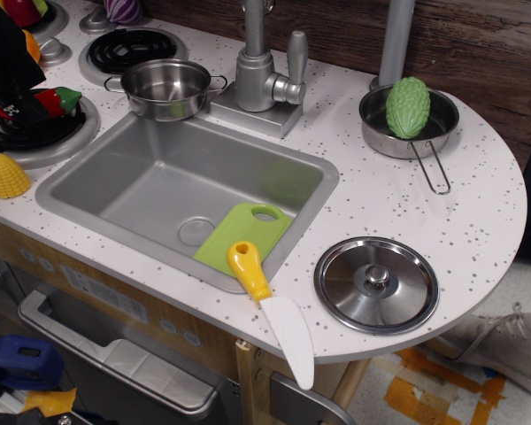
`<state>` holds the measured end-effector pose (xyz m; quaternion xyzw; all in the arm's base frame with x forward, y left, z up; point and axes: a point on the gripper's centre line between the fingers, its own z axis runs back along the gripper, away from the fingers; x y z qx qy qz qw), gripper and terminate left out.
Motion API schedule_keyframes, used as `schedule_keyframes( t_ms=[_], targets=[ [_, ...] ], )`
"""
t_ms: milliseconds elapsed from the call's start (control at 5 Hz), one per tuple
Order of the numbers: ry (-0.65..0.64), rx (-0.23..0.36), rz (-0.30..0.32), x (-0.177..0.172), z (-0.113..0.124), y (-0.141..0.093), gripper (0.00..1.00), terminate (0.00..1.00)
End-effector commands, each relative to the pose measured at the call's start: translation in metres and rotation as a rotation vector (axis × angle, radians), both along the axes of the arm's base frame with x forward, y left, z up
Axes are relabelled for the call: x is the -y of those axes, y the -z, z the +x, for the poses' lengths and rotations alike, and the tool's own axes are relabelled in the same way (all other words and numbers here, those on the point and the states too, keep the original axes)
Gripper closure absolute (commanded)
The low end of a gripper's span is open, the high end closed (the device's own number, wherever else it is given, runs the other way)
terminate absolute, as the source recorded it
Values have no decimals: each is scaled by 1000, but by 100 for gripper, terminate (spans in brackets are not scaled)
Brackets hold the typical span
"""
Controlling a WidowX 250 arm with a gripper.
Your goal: Put pepper in pot or pan
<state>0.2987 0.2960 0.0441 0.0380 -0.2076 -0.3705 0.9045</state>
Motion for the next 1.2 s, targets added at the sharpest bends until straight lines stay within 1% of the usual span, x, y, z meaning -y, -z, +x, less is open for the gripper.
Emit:
schedule_keyframes(
  t_ms=[0,200,400,600,800,1000],
  targets=[
    [0,0,0,0,0,0,0,0],
    [30,-68,27,-20,6,-2,0,0],
    [51,-48,49,-39,13,-3,0,0],
    [65,-48,15,-53,22,1,0,0],
    [48,-39,-4,-56,19,1,100,0],
    [32,-25,-5,-48,17,-6,100,0]
  ],
)
